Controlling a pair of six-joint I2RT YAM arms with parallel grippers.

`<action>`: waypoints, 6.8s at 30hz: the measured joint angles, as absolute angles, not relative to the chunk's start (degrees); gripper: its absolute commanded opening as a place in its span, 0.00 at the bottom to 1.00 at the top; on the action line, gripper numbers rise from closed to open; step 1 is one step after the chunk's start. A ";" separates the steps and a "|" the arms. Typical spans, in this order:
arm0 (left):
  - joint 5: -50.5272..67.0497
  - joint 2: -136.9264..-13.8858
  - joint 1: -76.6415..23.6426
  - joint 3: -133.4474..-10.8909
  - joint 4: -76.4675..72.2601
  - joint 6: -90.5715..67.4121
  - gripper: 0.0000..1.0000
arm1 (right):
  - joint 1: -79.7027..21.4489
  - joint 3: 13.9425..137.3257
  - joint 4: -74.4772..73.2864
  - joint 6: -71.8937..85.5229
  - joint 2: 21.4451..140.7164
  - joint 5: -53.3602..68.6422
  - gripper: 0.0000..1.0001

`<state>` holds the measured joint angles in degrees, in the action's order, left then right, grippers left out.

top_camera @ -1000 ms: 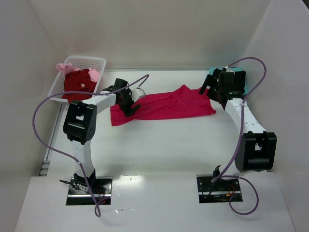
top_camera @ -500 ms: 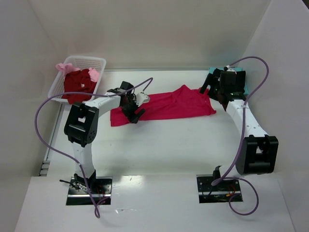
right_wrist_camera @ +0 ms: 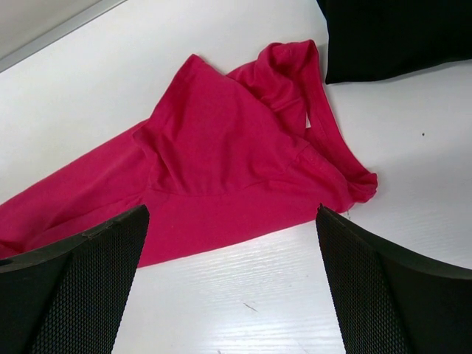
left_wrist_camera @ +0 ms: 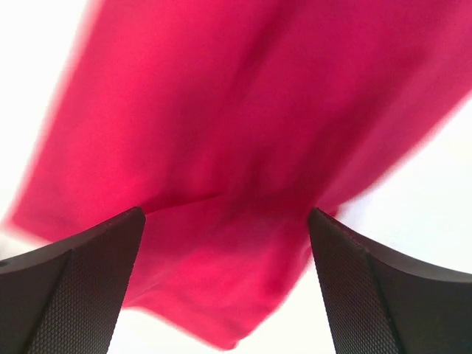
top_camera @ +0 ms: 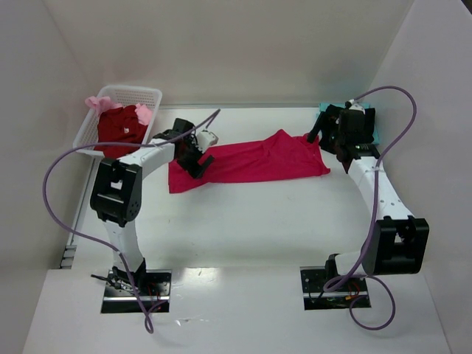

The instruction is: Fold and stack the t-shirts

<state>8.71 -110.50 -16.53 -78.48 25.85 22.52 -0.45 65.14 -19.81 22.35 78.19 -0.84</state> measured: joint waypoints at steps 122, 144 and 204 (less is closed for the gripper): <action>14.02 -104.60 -36.69 -66.87 28.77 -5.76 0.99 | -13.67 109.82 -29.87 29.91 134.41 -11.62 1.00; 18.37 -102.39 -52.93 -63.88 31.38 -23.53 0.99 | -19.09 133.62 -31.70 26.70 148.27 -4.45 1.00; -15.53 -100.57 -64.45 -62.08 30.44 -59.86 0.99 | -22.74 120.38 -28.10 23.86 141.08 -1.72 1.00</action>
<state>-15.53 -100.57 -64.45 -62.08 30.44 -59.86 -22.74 120.38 -28.10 23.86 141.08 -1.72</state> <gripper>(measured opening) 0.993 0.994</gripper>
